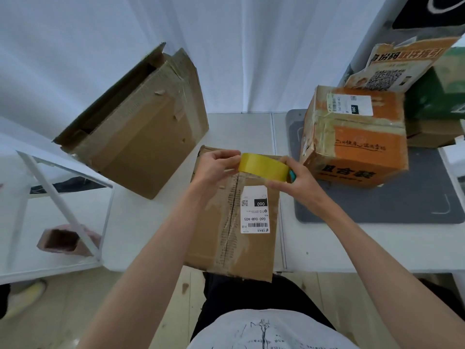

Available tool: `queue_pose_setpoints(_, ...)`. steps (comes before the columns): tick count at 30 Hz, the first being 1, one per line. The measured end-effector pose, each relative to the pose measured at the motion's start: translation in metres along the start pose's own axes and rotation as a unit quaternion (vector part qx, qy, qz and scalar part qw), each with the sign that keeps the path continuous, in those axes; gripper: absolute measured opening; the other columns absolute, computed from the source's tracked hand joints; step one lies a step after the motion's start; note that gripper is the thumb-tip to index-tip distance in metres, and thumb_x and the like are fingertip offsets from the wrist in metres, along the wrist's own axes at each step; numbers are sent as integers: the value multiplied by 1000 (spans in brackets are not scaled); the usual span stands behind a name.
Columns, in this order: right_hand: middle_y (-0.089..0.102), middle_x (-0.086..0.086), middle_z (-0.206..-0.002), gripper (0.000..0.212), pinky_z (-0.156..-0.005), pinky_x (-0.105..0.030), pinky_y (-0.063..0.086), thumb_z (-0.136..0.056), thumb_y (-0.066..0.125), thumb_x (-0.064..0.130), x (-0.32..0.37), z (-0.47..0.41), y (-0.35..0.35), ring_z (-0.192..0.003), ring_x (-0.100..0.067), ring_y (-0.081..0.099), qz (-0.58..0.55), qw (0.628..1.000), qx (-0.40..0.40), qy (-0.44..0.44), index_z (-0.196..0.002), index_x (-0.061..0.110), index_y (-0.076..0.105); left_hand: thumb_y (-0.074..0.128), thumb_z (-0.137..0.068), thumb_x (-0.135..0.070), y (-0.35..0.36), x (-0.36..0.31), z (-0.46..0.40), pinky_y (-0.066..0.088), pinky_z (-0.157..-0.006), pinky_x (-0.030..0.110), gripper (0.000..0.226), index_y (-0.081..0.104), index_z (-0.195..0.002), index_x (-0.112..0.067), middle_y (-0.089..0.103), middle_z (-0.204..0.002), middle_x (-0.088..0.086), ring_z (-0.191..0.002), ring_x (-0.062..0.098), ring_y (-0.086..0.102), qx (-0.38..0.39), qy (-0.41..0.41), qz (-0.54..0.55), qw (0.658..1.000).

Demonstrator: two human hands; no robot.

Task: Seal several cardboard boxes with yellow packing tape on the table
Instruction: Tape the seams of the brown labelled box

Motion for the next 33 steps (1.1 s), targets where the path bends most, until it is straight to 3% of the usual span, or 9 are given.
queue_pose_setpoints(5, 67, 0, -90, 24, -72, -20, 46, -87, 79, 35, 1, 8, 15, -81, -5, 63, 4, 999, 32, 19, -98, 15, 69, 73, -85, 5, 5, -47, 14, 59, -70, 24, 19, 73, -102, -2, 71, -80, 9, -74, 18, 71, -33, 93, -156, 983)
queue_pose_setpoints(8, 67, 0, -94, 19, -74, -16, 47, -90, 75, 31, 4, 8, 10, -82, 0, 61, -4, 1000, -14, 16, -105, 19, 71, 74, -84, 1, 16, -86, 25, 59, -75, 27, 20, 73, -101, -8, 73, -83, 11, -76, 16, 69, -39, 184, -276, 942)
queue_pose_setpoints(12, 63, 7, -96, 27, -72, -13, 44, -92, 73, 33, 12, 5, -9, -85, 0, 58, -6, 996, -89, -5, -112, 17, 67, 71, -89, -2, 38, -118, 40, 60, -77, 29, 12, 71, -98, -11, 69, -84, 4, -75, 15, 67, 18, 229, -305, 924)
queue_pose_setpoints(15, 55, 9, -93, 22, -70, -10, 40, -92, 73, 28, 26, 3, -12, -77, 6, 52, 11, 994, -100, -32, -108, 20, 62, 67, -94, -1, 41, -126, 34, 62, -79, 33, 9, 68, -102, -5, 63, -90, 8, -76, 20, 67, 70, 197, -232, 950)
queue_pose_setpoints(19, 54, 1, -99, 16, -74, -12, 41, -92, 73, 21, 39, 6, -14, -81, 3, 51, 22, 990, -107, -86, -100, 29, 61, 74, -90, -5, 34, -117, 21, 58, -79, 27, 21, 66, -109, -3, 63, -96, 10, -78, 18, 68, 112, 124, -192, 967)
queue_pose_setpoints(22, 54, -1, -100, 13, -77, -18, 43, -91, 73, 19, 35, 9, -16, -88, -5, 53, 25, 987, -111, -112, -101, 19, 64, 75, -88, -2, 40, -100, 14, 56, -73, 21, 19, 66, -105, -5, 65, -90, 7, -72, 13, 67, 124, 80, -172, 974)
queue_pose_setpoints(26, 54, 4, -97, 16, -81, -31, 46, -86, 72, 28, 32, 16, -23, -92, -15, 55, 20, 982, -136, -133, -95, 36, 62, 79, -83, 1, 47, -81, 1, 57, -73, 23, 25, 66, -104, -3, 67, -88, 8, -74, 15, 68, 119, 28, -144, 982)
queue_pose_setpoints(31, 56, 19, -98, 16, -83, -35, 48, -85, 72, 35, -1, 23, -33, -99, -20, 56, 28, 980, -170, -96, -96, 34, 60, 81, -81, 2, 68, -60, -15, 60, -70, 24, 29, 64, -105, -1, 67, -91, 11, -76, 18, 69, 109, -1, -190, 976)
queue_pose_setpoints(33, 55, 19, -98, 15, -80, -28, 47, -89, 73, 29, -18, 31, -38, -96, -14, 56, 26, 980, -180, -81, -97, 29, 61, 82, -80, 1, 82, -49, -21, 61, -68, 25, 30, 64, -104, -2, 65, -96, 13, -75, 18, 69, 114, -5, -223, 968)
Point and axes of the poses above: each hand's wrist, its own z-axis away from the middle knuckle, its own y-axis out of the palm, x = y × z, the point moved 10 cm from there along -z, towards the middle knuckle
